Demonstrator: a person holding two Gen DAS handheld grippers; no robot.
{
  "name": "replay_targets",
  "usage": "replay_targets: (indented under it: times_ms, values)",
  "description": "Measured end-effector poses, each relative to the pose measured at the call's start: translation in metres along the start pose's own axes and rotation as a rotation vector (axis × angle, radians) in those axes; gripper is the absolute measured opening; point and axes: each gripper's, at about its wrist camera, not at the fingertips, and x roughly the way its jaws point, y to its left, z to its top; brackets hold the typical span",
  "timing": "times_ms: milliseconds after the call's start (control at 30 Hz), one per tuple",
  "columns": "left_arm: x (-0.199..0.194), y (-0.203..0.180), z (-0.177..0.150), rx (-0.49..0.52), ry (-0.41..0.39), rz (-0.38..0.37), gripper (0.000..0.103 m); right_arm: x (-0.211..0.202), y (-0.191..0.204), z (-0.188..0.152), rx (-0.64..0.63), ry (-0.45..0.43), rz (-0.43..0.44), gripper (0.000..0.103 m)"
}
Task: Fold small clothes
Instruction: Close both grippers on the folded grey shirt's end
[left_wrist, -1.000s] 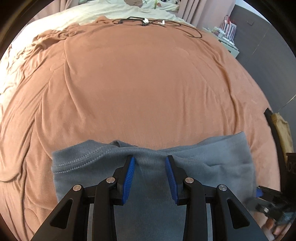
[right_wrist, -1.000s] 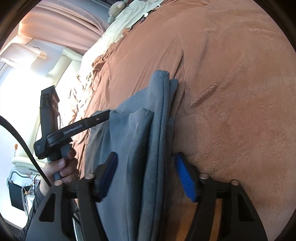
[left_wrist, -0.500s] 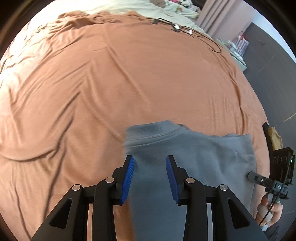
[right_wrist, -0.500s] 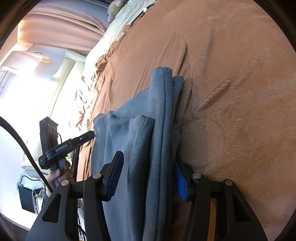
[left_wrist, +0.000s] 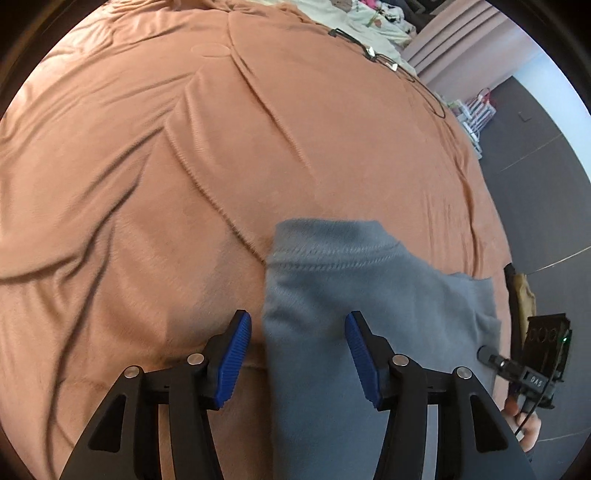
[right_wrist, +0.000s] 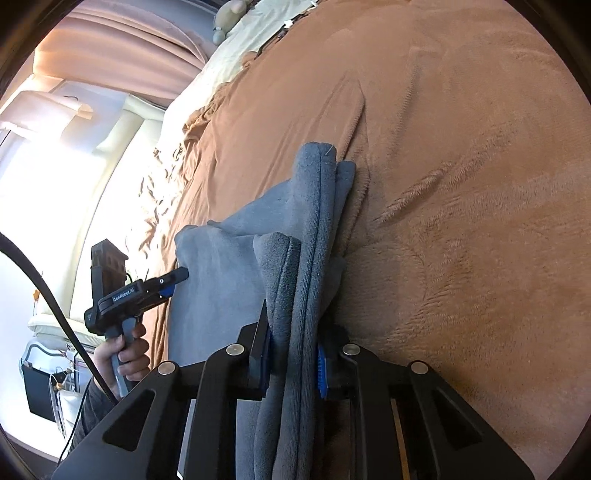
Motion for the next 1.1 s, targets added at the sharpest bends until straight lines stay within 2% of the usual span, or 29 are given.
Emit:
replay_targets:
  times_ms: [167,267,333,467,700,833,1100]
  values:
    - [0.01,-0.002,0.009,-0.04,-0.018,-0.08,0.052,0.007,-0.001,0.003,0.048,0.006,0.021,0.017]
    - [0.012,0.002,0.012,-0.073,-0.023,-0.081,0.038,0.008,-0.002,0.003,0.058,0.001,0.02,0.017]
    - [0.009,0.002,0.012,-0.085,-0.028,-0.082,0.024,0.006,0.005,0.002,0.046,-0.01,-0.003,0.016]
    - [-0.005,0.004,0.008,-0.089,-0.042,-0.123,0.01,-0.004,0.027,-0.002,-0.014,-0.037,-0.032,0.014]
    - [-0.048,-0.018,0.007,-0.05,-0.102,-0.18,0.008,-0.029,0.072,-0.011,-0.102,-0.08,-0.051,0.013]
    - [-0.079,-0.034,0.004,-0.016,-0.147,-0.203,0.008,-0.048,0.086,-0.021,-0.131,-0.11,-0.049,0.013]
    - [-0.144,-0.071,-0.002,0.047,-0.229,-0.263,0.007,-0.111,0.111,-0.049,-0.194,-0.192,-0.047,0.012]
